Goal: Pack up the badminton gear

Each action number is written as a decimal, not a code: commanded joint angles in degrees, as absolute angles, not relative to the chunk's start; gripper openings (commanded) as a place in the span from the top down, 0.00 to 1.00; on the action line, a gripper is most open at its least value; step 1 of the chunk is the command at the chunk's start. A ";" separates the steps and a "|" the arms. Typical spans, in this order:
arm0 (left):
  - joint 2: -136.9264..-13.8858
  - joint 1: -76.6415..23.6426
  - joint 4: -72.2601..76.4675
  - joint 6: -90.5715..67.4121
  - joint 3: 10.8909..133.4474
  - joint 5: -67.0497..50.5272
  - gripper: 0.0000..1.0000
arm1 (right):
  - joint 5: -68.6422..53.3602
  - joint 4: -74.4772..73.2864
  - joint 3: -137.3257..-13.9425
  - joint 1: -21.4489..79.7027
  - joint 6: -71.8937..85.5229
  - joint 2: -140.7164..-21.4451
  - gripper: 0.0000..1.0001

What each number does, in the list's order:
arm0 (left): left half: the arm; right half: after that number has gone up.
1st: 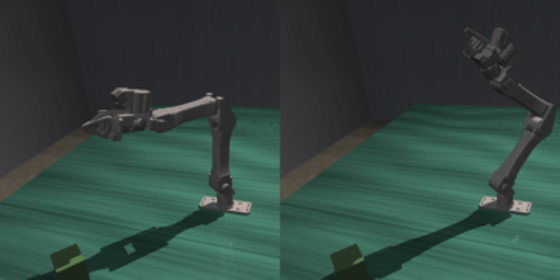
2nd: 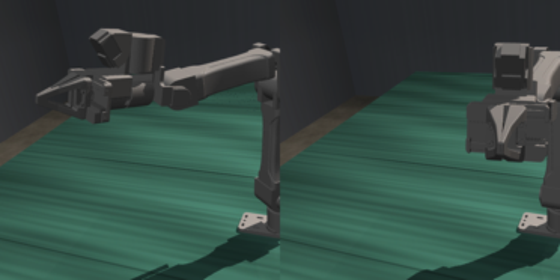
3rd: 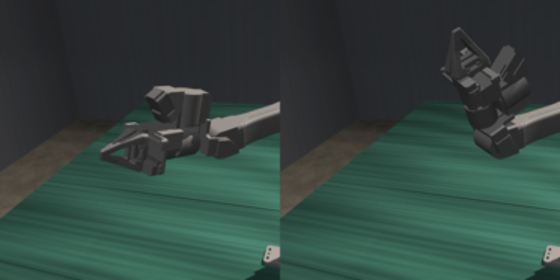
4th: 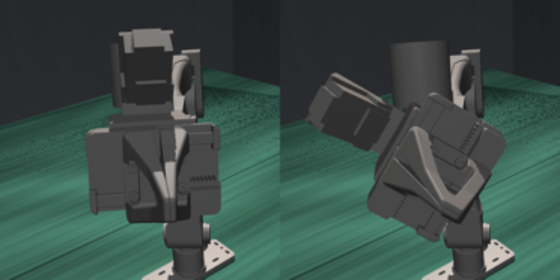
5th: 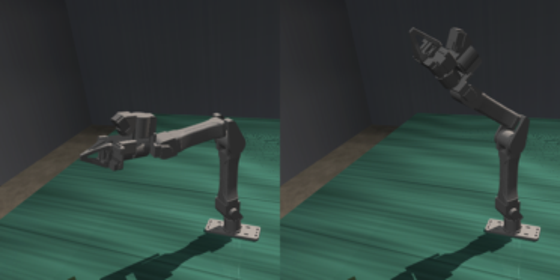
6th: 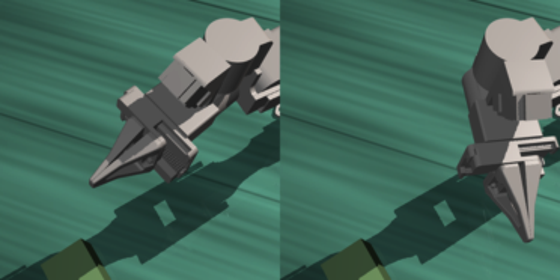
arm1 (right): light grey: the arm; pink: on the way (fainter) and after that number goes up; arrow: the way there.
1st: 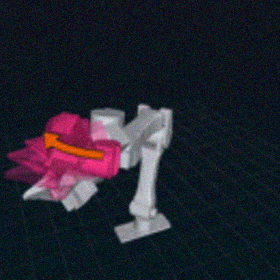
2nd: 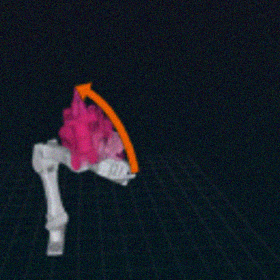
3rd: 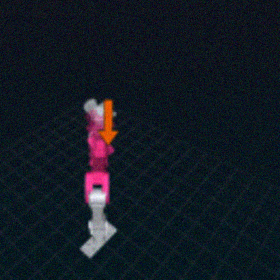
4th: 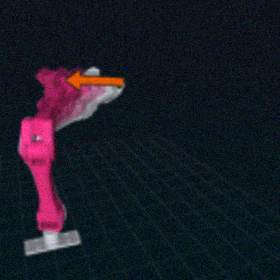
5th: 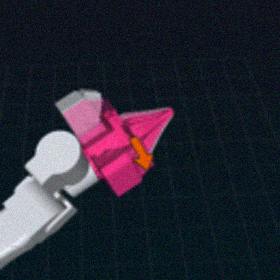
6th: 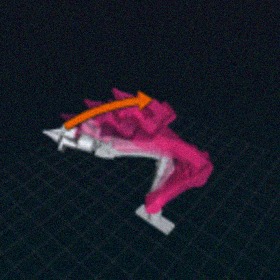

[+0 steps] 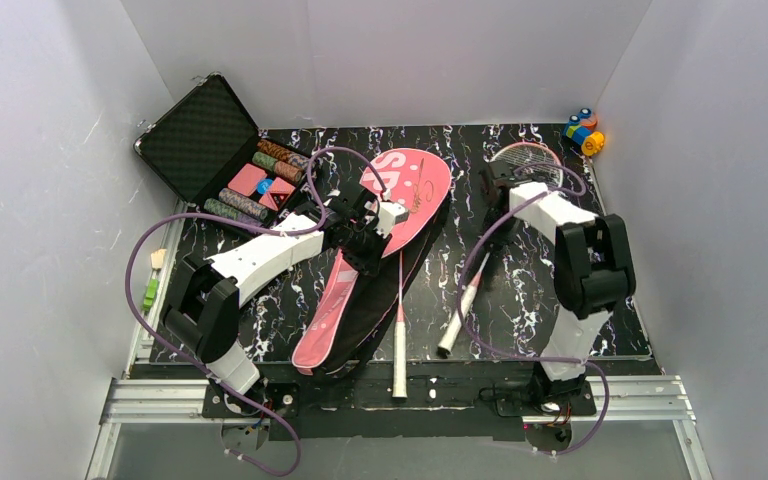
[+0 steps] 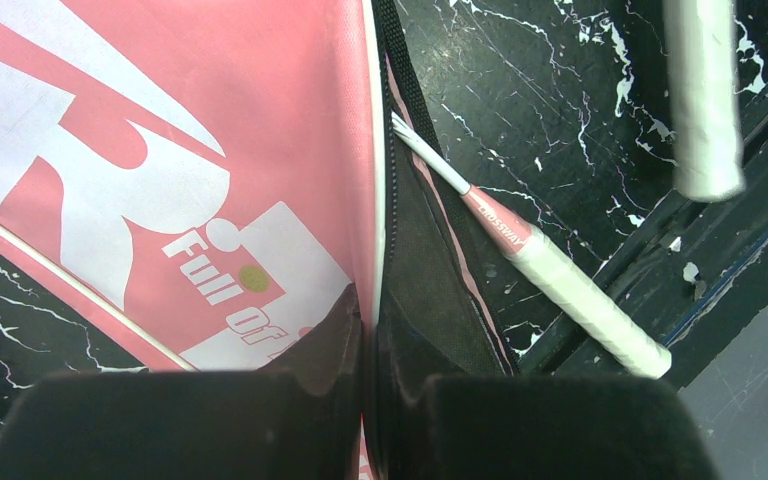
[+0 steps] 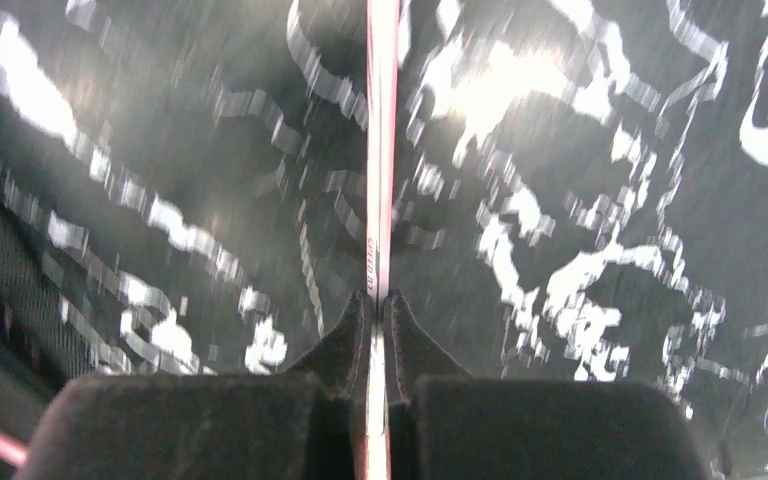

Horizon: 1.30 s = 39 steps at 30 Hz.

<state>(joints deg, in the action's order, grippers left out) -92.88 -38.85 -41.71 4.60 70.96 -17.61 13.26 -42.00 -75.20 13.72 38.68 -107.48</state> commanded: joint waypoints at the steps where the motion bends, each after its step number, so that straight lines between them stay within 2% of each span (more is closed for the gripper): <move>1: -89.74 -39.23 -42.14 5.42 72.27 -19.28 1.00 | 17.71 -46.11 -68.99 21.62 37.43 -94.31 0.99; 10: -90.32 -39.20 -41.81 5.24 73.19 -18.28 1.00 | 12.01 -56.31 -50.06 36.73 47.82 -68.73 0.99; 18: -90.82 -39.22 -41.18 4.51 73.74 -17.45 1.00 | 4.96 -68.28 -47.62 56.12 60.77 -54.09 0.99; 28: -90.84 -39.27 -41.92 4.67 74.38 -17.50 1.00 | 4.07 -69.46 -53.92 72.20 63.87 -65.99 0.99; 39: -90.87 -39.21 -41.84 4.75 73.94 -18.22 1.00 | 8.93 -68.94 -61.78 74.97 59.56 -75.02 0.99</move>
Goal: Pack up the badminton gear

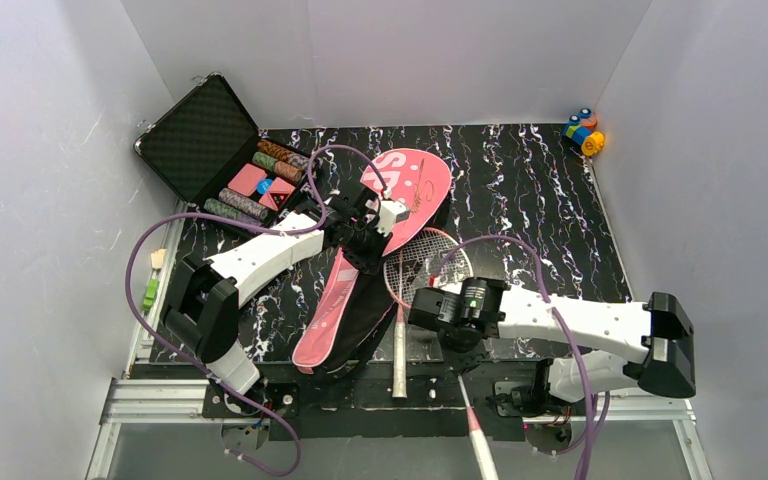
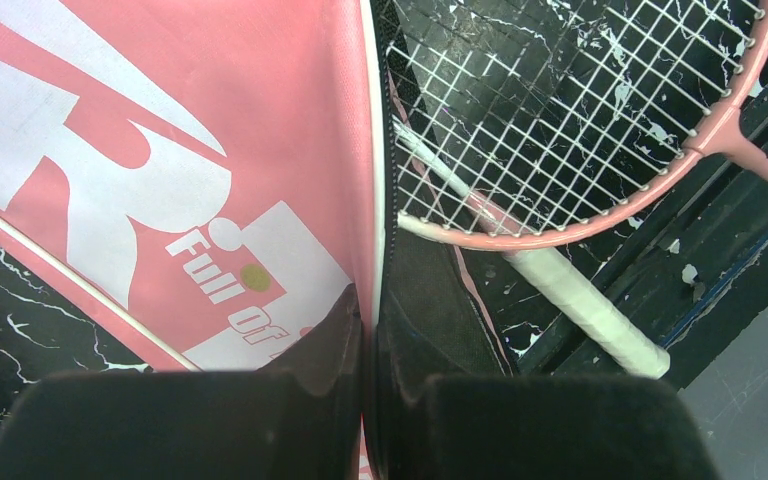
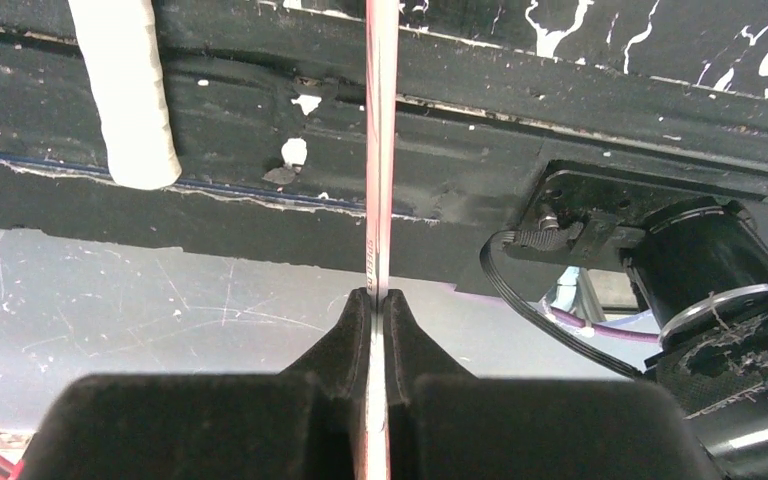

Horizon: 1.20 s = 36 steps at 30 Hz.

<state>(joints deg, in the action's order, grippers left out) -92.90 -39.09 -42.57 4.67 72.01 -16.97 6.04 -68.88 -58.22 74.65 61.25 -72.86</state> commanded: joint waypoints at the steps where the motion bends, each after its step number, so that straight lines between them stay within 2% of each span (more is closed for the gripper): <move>1: -90.85 -39.21 -41.84 4.74 73.92 -18.27 1.00 | 9.64 -68.48 -62.43 74.95 58.86 -76.03 0.99; 13: -90.69 -39.38 -43.03 5.35 74.08 -19.02 1.00 | 14.84 -60.56 -67.86 67.08 52.18 -84.97 0.99; 27: -89.94 -39.81 -43.23 5.70 72.89 -21.15 1.00 | 14.70 -38.85 -72.33 58.67 45.78 -95.59 0.99; 36: -89.87 -39.96 -43.98 5.71 72.92 -22.02 1.00 | 10.05 -23.92 -68.27 52.78 45.99 -94.69 0.99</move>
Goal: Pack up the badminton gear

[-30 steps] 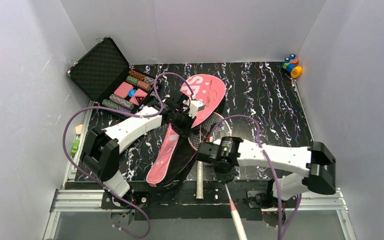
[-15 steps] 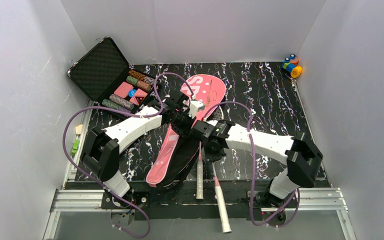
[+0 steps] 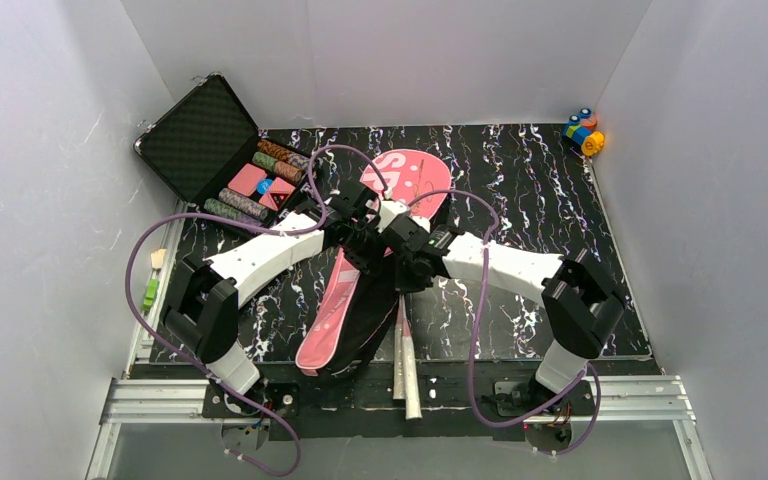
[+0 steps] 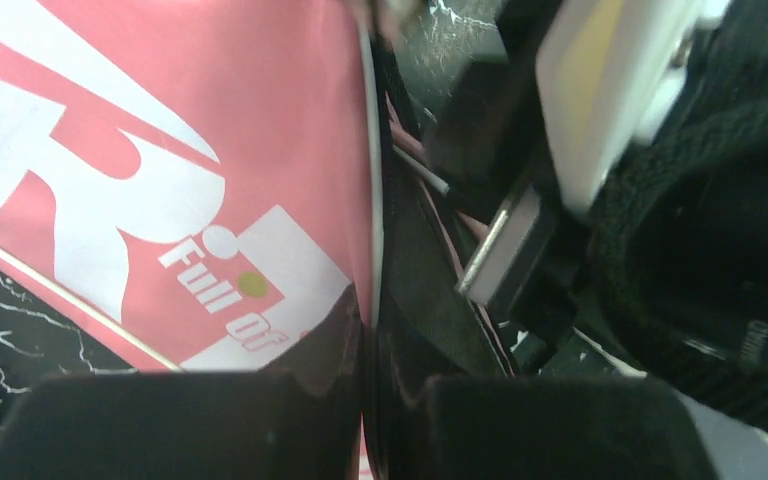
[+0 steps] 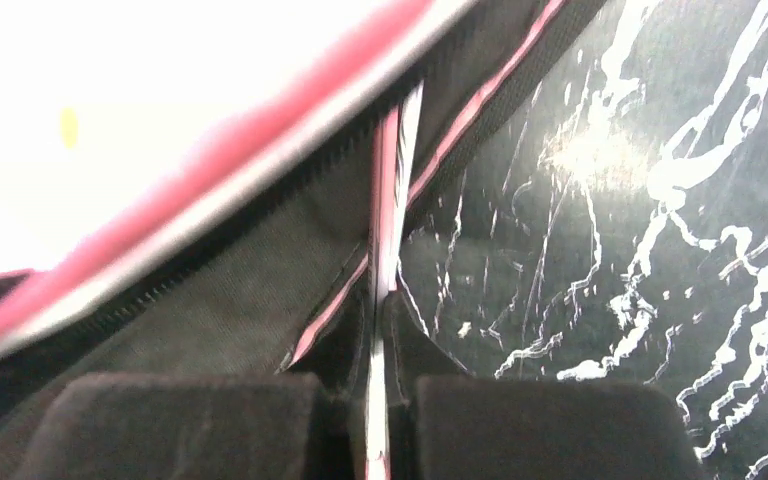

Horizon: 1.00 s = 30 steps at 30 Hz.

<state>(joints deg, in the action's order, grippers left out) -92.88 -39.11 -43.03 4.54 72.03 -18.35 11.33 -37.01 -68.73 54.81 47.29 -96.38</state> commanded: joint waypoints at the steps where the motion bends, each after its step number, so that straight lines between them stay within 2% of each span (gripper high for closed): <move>1: -89.89 -39.99 -44.11 5.71 73.13 -22.13 1.00 | 9.78 -23.01 -68.21 52.31 46.16 -94.86 0.99; 14: -89.79 -40.08 -45.18 5.95 73.44 -22.75 1.00 | 6.01 -15.21 -66.00 45.88 48.18 -97.56 0.99; 16: -89.80 -40.08 -45.18 5.97 73.36 -22.76 1.00 | 4.39 -13.97 -64.47 45.55 48.44 -97.37 0.93; 21: -90.03 -40.08 -45.18 5.84 73.43 -22.94 1.00 | 0.79 -8.69 -58.15 45.45 49.67 -94.84 0.64; 30: -89.89 -40.17 -45.30 5.67 73.59 -22.88 1.00 | 0.43 -7.78 -53.68 41.22 51.29 -90.00 0.59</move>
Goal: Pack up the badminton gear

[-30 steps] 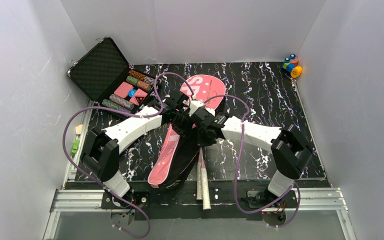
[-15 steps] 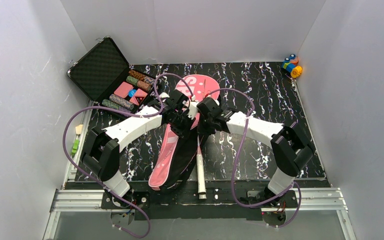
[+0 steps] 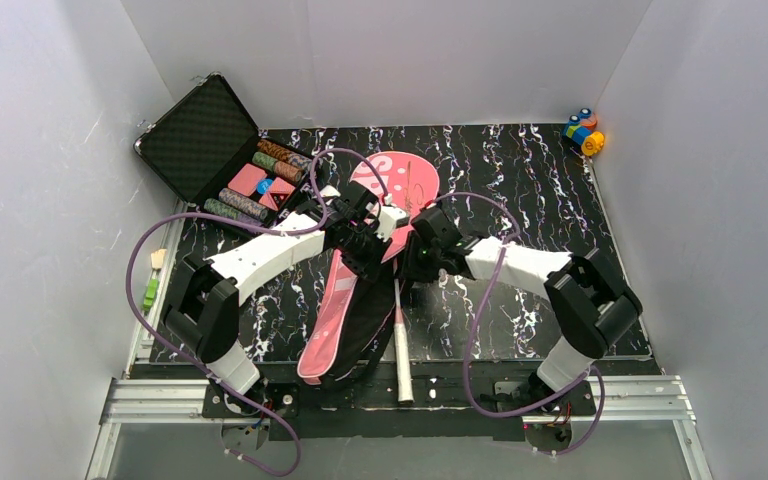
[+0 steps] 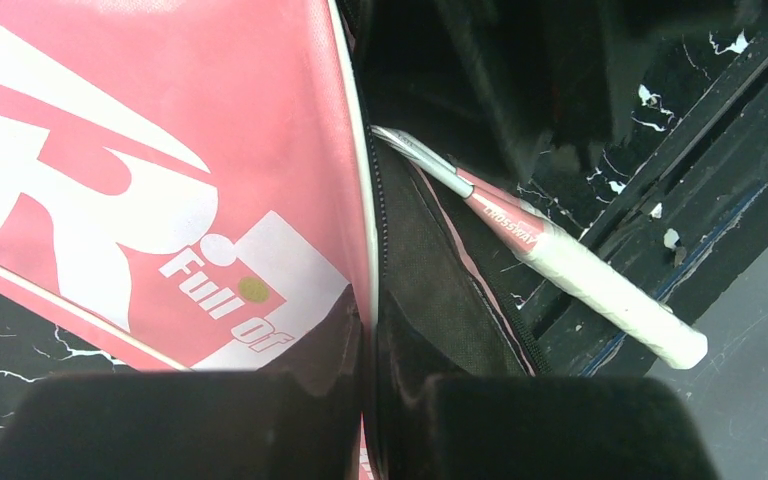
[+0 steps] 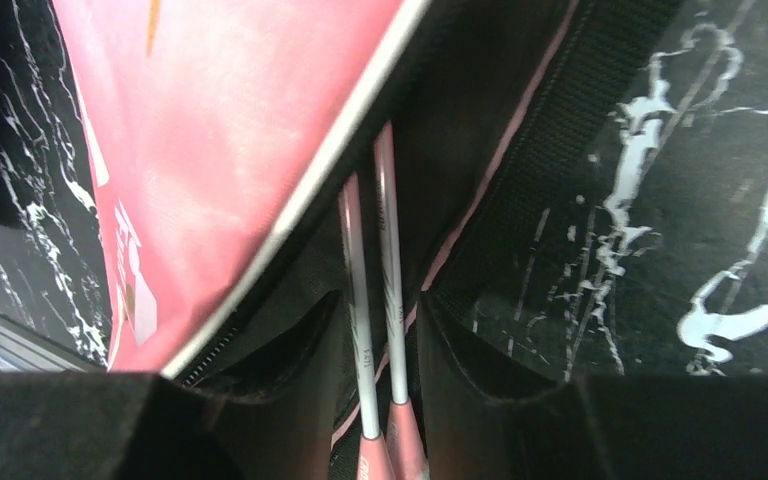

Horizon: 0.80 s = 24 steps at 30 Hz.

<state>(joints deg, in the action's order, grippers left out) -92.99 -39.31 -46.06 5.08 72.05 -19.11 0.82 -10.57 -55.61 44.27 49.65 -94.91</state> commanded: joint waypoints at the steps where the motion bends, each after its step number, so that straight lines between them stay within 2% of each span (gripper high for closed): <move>1: -89.87 -40.17 -45.27 5.70 73.56 -22.93 1.00 | -0.53 -7.15 -52.82 39.80 51.74 -89.24 0.59; 5: -90.07 -40.16 -45.28 5.52 73.40 -22.94 1.00 | -4.86 -4.29 -51.58 33.68 52.99 -89.30 0.59; 9: -90.17 -40.17 -45.43 5.35 73.80 -23.10 1.00 | -7.38 -4.19 -56.79 30.59 52.24 -93.47 0.59; 15: -90.13 -40.17 -45.73 5.17 74.01 -23.38 1.00 | -9.61 -4.50 -62.82 29.37 52.65 -101.30 0.59; 24: -89.70 -40.17 -45.83 5.25 73.83 -23.47 1.00 | -9.81 -3.35 -62.27 29.05 53.31 -104.24 0.59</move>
<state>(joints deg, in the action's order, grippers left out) -92.99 -39.62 -46.00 5.10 72.05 -20.12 -8.97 -5.76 -60.97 29.32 52.95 -104.81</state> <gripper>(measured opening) 0.033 0.406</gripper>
